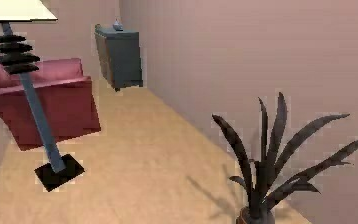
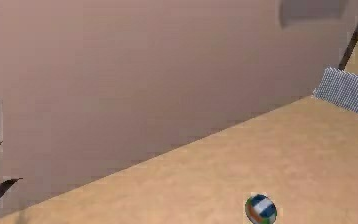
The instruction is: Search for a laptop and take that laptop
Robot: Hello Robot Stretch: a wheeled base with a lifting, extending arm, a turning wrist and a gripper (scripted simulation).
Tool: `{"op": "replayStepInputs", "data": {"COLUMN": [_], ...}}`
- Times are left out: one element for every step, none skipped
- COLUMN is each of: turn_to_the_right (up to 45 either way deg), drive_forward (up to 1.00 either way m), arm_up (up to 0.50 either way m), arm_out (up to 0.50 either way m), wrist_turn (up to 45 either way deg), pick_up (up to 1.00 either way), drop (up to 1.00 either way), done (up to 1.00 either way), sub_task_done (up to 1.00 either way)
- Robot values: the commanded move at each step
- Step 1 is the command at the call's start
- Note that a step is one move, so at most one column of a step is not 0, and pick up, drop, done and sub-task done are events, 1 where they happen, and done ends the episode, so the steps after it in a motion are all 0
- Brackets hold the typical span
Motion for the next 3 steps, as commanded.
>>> {"op": "replayStepInputs", "data": {"turn_to_the_right": [45.0, 45.0, 45.0], "drive_forward": [0.00, 0.00, 0.00], "arm_up": [0.00, 0.00, 0.00], "arm_out": [0.00, 0.00, 0.00], "wrist_turn": [0.0, 0.0, 0.0], "pick_up": [0.00, 0.00, 0.00], "drop": [0.00, 0.00, 0.00], "done": [0.00, 0.00, 0.00], "sub_task_done": [0.00, 0.00, 0.00]}}
